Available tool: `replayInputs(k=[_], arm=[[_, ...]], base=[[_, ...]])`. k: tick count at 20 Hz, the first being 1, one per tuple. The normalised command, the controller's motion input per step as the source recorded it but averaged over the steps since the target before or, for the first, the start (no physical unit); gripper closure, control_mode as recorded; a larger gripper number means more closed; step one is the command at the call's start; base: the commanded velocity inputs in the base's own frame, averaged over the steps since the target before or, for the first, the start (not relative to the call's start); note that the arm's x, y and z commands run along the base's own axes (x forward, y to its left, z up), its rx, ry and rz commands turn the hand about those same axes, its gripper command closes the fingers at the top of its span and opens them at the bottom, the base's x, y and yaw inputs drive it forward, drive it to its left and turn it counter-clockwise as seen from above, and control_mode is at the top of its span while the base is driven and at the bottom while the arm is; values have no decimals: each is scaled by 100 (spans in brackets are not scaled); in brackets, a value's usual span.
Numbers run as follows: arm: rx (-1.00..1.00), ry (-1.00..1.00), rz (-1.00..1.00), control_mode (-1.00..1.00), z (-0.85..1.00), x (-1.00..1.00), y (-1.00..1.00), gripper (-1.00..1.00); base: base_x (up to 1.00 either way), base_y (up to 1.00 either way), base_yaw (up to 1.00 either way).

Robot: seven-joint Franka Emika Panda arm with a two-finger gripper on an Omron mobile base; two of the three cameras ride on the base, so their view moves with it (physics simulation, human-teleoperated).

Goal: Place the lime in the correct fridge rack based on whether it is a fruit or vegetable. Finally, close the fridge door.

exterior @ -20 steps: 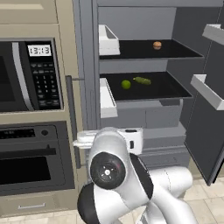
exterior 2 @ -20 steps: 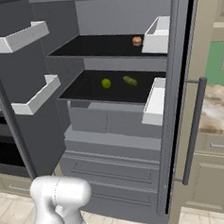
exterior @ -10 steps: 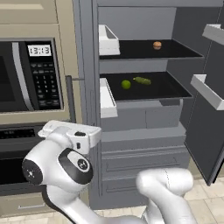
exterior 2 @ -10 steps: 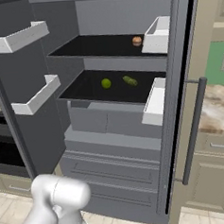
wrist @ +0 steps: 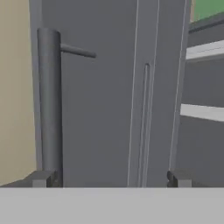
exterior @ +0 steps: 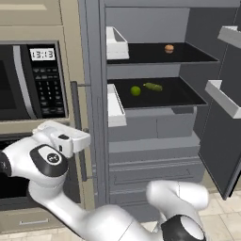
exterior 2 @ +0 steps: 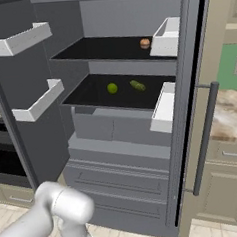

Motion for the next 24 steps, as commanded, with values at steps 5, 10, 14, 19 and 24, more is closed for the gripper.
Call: replayInputs(k=[5, 10, 14, 19, 24], arm=[[0, 0, -11, -100, -31, 48, 8, -100], [0, 0, -13, -100, -1, 57, 6, -100], [0, 0, -9, -100, 0, 60, 0, -100], [0, 0, -6, -100, 0, 47, 0, -100], [0, 0, -2, -100, 0, 22, -10, -100]], base=[[0, 0, 0], [0, 0, 0], [0, 0, 0], [0, 0, 0], [0, 0, 0]])
